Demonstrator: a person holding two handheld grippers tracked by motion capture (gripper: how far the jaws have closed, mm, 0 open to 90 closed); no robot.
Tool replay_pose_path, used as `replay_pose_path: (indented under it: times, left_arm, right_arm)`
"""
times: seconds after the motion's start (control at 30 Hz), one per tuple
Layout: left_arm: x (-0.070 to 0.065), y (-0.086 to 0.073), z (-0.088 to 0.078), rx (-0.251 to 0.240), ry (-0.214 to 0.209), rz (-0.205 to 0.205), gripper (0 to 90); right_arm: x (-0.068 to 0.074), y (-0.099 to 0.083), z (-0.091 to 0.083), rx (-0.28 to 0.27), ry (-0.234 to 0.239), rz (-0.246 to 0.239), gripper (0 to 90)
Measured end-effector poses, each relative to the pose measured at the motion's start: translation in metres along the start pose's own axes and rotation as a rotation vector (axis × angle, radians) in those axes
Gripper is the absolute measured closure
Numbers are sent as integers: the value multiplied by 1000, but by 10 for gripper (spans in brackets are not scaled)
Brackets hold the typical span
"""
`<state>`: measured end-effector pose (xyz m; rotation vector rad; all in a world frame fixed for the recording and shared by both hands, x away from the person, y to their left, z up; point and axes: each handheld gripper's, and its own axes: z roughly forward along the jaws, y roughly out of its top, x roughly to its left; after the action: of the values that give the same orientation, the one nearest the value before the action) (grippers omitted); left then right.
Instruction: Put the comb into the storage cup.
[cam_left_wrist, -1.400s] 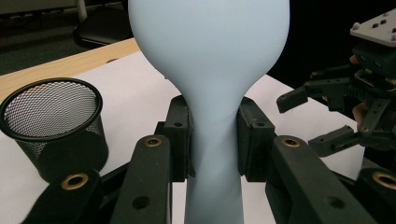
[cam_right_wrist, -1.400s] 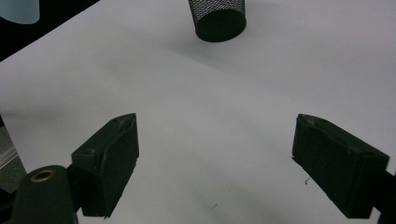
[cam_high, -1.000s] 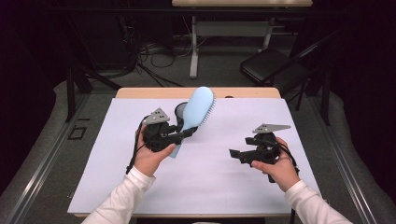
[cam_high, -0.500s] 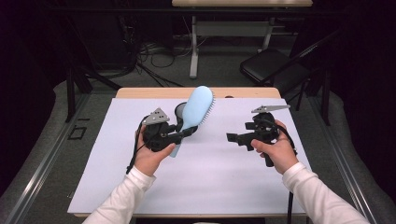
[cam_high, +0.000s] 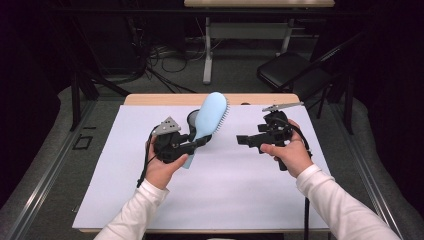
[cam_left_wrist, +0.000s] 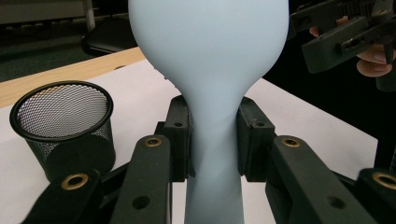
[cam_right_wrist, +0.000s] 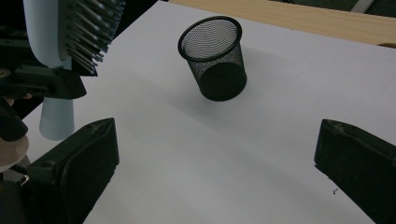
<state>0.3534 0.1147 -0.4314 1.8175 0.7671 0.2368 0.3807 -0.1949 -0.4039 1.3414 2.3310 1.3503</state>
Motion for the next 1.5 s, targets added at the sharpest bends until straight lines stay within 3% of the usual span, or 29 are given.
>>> replay_pose_path:
  times: [0.53,0.8,1.23,1.5]
  left_arm:
    - [3,-7,5,-15,1,-11,697]
    - [6,-11,6,-11,2,-13,697]
    - [2,-15,12,1,3,6,696]
    - [-3,-19,18,11,-5,18,697]
  right_arm:
    - [20,35,1,-15,59,5,0]
    - [25,40,6,-17,96,21,0]
    - [22,44,20,-17,142,90,0]
    - [24,47,27,-30,146,136,0]
